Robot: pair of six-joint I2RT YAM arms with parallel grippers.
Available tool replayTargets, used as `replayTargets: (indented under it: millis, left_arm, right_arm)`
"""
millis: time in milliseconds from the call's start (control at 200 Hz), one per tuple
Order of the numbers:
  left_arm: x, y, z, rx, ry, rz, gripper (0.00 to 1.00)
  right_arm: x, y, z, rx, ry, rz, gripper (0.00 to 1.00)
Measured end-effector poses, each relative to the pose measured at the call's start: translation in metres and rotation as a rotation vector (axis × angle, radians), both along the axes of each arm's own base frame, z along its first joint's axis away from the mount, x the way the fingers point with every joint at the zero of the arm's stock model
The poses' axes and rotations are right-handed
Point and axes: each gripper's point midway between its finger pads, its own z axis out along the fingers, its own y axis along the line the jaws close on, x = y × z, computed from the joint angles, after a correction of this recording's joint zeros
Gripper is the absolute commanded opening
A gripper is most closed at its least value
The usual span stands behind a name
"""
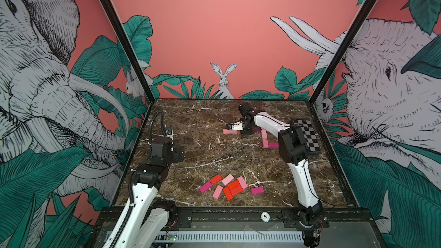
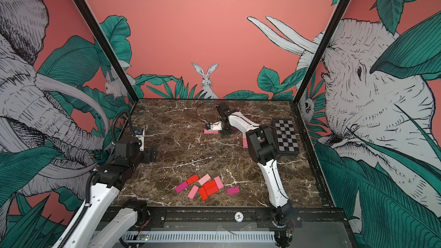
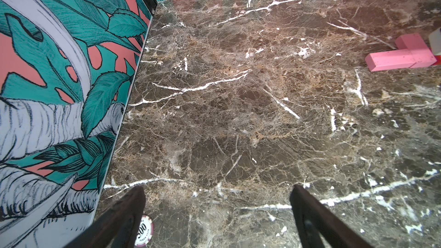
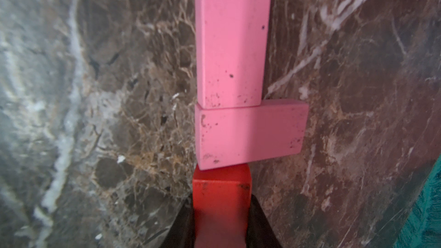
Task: Assemble the letter t with building blocks
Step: Assemble the building block at the center of the board.
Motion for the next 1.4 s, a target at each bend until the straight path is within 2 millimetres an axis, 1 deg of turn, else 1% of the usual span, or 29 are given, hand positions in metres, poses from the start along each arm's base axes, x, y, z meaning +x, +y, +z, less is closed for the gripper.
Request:
replayTargets:
  millis: [135,1400]
  left_arm:
    - [0.0002,0.0,-0.0004,0.0,0.002,0.0,0.97]
    - [0.0005,-0.0001,-0.0015,0.001,0.006,0.0,0.97]
  right_arm:
    - [0.0001,0.0,0.0,0.0,0.0,0.0,0.29]
    - [0.0001,0.0013,-0.0001,0.004,-0.001,-0.008,0.3]
